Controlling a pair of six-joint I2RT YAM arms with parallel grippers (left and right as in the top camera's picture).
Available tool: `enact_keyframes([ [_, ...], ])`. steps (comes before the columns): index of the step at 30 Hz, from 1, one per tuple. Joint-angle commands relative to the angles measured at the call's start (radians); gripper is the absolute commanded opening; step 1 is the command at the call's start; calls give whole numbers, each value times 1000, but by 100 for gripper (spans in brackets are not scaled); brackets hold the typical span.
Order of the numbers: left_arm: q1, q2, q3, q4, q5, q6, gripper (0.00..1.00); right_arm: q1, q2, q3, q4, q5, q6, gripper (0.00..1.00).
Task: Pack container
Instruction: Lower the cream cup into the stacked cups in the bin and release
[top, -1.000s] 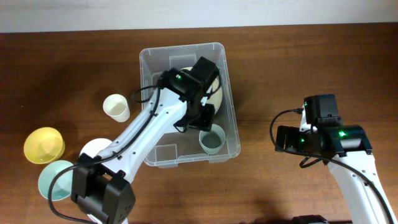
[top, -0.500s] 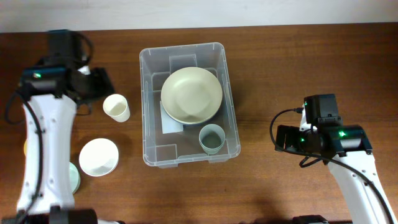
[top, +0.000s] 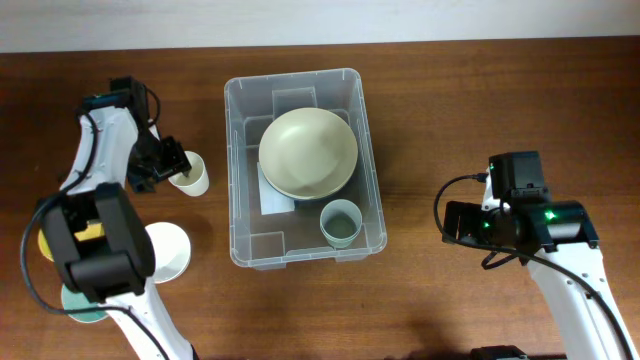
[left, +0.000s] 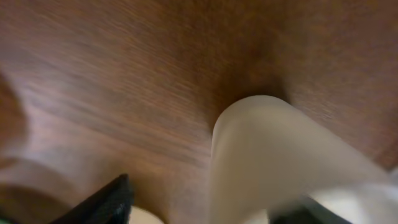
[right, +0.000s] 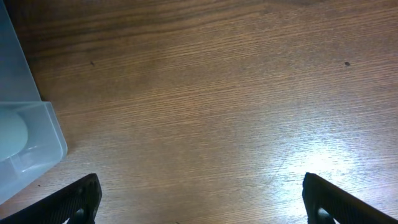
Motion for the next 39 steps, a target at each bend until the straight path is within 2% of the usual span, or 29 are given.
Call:
enact_keyframes([
  [1, 2, 21, -5, 3, 26, 12, 15, 5, 1, -2, 3, 5, 8, 99],
  [2, 2, 17, -3, 2, 26, 12, 6, 5, 1, -2, 3, 5, 8, 99],
  [3, 2, 12, 0, 0, 26, 12, 1, 5, 1, -2, 3, 5, 7, 99],
  [6, 1, -28, 23, -16, 26, 11, 1, 5, 1, -2, 3, 5, 8, 99],
  [10, -30, -163, 73, -55, 26, 11, 1, 5, 1, -2, 3, 5, 8, 99],
  [15, -180, -403, 90, -77, 79, 11, 1, 5, 1, -2, 3, 5, 7, 99],
  [19, -428, -526, 90, -77, 78, -11, 1, 5, 1, -2, 3, 5, 8, 99],
  [23, -624, -514, 76, -81, 77, -40, 1, 5, 1, -2, 3, 5, 8, 99],
  [27, -749, -472, 34, -90, 79, -81, 1, 5, 1, -2, 3, 5, 8, 99],
  [33, -853, -378, -15, -91, 119, -84, 1, 5, 1, -2, 1, 5, 8, 99],
  [39, -887, -331, -16, -93, 119, -84, 1, 5, 1, -2, -3, 5, 8, 99],
])
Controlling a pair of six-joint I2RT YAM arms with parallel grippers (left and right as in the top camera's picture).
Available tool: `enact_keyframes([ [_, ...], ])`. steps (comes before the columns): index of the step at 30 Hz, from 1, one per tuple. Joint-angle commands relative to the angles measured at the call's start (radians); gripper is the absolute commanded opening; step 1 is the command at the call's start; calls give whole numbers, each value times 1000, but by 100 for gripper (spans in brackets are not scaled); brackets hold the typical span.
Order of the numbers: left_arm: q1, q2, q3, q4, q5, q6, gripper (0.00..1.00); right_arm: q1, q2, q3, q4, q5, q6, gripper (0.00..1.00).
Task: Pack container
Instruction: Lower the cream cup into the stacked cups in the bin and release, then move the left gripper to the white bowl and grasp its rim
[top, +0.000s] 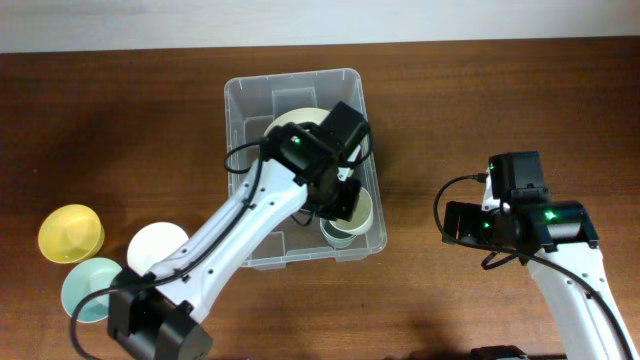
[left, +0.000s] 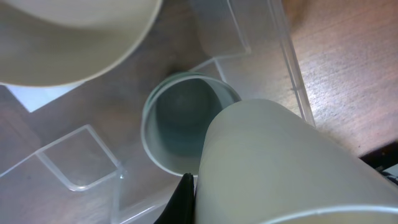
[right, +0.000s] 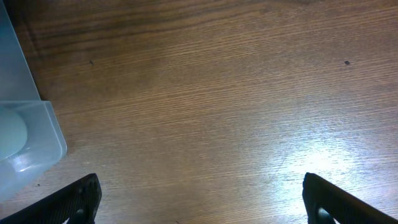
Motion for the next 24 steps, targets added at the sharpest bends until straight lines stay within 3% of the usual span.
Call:
enact_keyframes([
  [1, -8, 11, -4, -2, 17, -14, 1, 5, 1, -2, 1, 5, 8, 99],
  [4, -7, 11, -4, -2, 4, -14, 1, 5, 1, -2, 1, 5, 8, 99],
  [8, 9, 11, -4, -44, -148, -79, 1, 5, 1, -2, 1, 5, 8, 99],
  [18, 34, 21, -5, -54, -143, -81, 4, 5, 1, -2, 1, 5, 8, 99],
  [19, 34, 23, -5, -53, -140, -80, 13, 5, 1, -2, 1, 5, 8, 99],
  [21, 34, 23, -5, -53, -129, -80, 42, 5, 1, -2, 1, 5, 8, 99],
  [24, 34, 23, -5, -54, -129, -80, 63, 5, 1, -2, 2, 5, 8, 99],
])
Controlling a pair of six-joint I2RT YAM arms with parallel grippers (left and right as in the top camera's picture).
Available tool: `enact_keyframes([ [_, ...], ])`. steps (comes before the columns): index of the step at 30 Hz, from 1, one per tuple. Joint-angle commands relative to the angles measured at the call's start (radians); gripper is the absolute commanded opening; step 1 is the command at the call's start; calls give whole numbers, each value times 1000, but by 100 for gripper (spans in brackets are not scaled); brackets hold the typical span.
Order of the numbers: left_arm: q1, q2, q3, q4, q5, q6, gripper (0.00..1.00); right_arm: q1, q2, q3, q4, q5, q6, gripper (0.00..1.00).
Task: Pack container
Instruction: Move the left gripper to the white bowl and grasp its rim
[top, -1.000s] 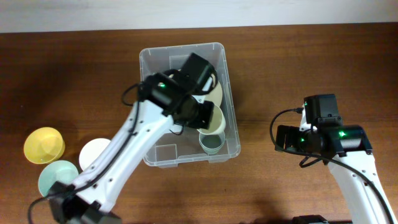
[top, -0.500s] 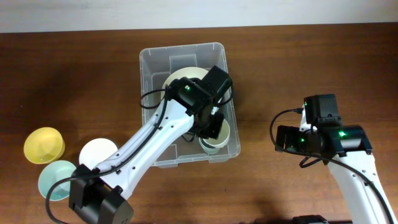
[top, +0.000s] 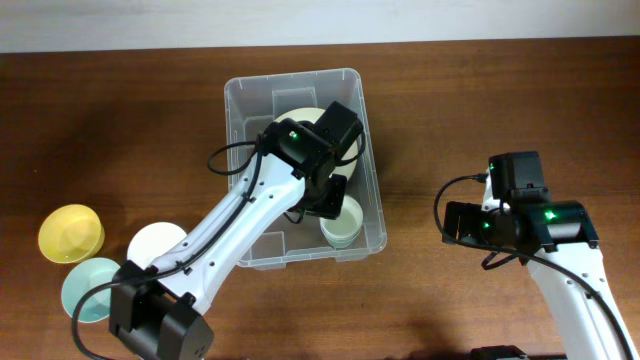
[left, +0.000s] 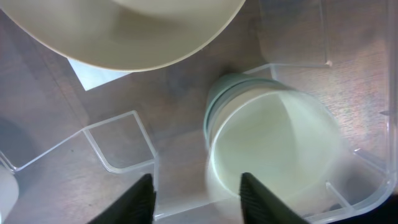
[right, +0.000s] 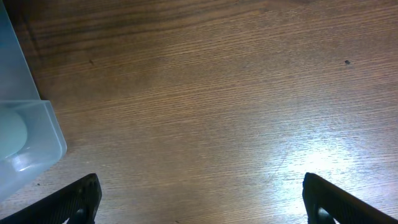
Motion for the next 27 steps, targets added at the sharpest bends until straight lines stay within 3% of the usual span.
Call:
enact_keyframes([
  [1, 2, 9, -4, -2, 0, -3, 64, 5, 1, -2, 2, 5, 8, 99],
  [7, 128, -82, -3, -36, -141, -42, 65, 5, 1, -2, -5, 5, 8, 99],
  [17, 706, -201, -86, -24, -140, 6, 70, 5, 1, -2, -3, 5, 8, 99],
  [21, 789, -198, -268, 77, -19, 58, 70, 5, 1, -2, 3, 5, 8, 99],
  [27, 792, -198, -570, 254, 47, 53, 70, 5, 1, -2, 3, 5, 8, 99],
])
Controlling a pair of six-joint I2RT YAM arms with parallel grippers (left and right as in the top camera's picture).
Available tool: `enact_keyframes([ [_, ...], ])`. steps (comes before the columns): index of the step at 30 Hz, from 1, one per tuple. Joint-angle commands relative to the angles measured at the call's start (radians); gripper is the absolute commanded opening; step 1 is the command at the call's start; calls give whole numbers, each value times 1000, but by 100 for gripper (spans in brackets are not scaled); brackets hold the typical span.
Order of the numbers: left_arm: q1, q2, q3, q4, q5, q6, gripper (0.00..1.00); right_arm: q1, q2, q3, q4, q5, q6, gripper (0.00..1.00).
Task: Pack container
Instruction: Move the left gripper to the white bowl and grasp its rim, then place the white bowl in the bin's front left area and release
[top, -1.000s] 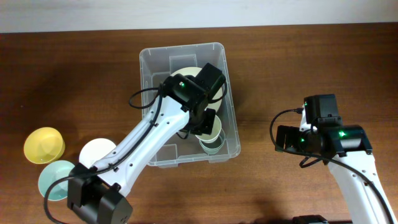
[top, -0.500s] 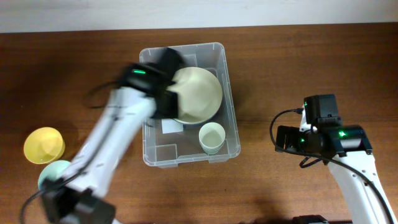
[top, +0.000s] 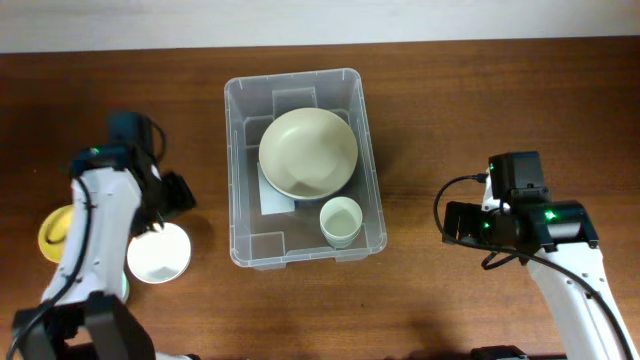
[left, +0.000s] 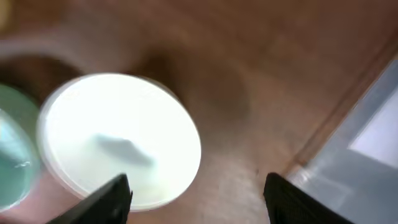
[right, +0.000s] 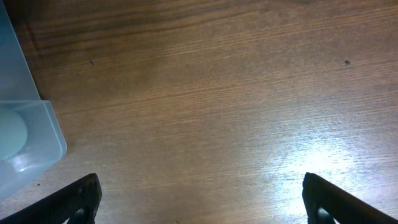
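The clear plastic container (top: 232, 180) stands mid-table. Inside it a large cream bowl (top: 308, 152) lies toward the back, and a cream cup (top: 341, 221) sits nested in a green cup at the front right. My left gripper (top: 175, 195) is left of the container, open and empty. In the left wrist view the left gripper (left: 199, 199) hovers over the edge of a white bowl (left: 121, 140), with a green bowl (left: 12, 155) at the frame's left. My right gripper (right: 202, 202) stands open over bare wood to the right of the container (right: 25, 137).
The white bowl (top: 158, 253) rests on the table left of the container. A yellow bowl (top: 52, 235) lies farther left, partly under my left arm. The green bowl is mostly hidden by that arm in the overhead view. The right arm (top: 530, 225) sits at the right.
My left gripper has left the container and now hangs open over the white bowl at the left. The cream cup stays nested in the green cup. The right arm has not moved.
My left gripper was shut on the cream cup on the table left of the container. Then it held the cup above the green cup inside the container. Then the cup sat in the green cup. Now the gripper is back at the left, empty.
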Motion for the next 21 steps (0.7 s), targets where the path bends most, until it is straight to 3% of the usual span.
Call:
enact_keyframes([
  [1, -1, 0, -150, 87, 65, 19, 70, 5, 1, -2, 4, 5, 8, 99],
  [5, -1, 0, -260, 196, 42, 19, 64, 5, 1, -2, 3, 5, 8, 99],
  [6, -1, 0, -276, 216, 11, 19, 49, 5, 1, -2, 3, 5, 8, 99],
  [7, -1, 0, -278, 218, -2, 19, 43, 5, 1, -2, 3, 5, 8, 99],
  [8, -1, 0, -278, 225, -19, 19, 25, 5, 1, -2, 2, 5, 8, 99],
  [12, -1, 0, -277, 237, -18, 19, 1, 5, 1, -2, 2, 4, 8, 99],
  [17, -6, -10, -193, 224, 2, 43, 1, 5, 1, -2, 2, 5, 8, 99],
  [21, -89, -90, 40, 128, 16, 46, 1, 5, 1, -2, 2, 5, 8, 99],
])
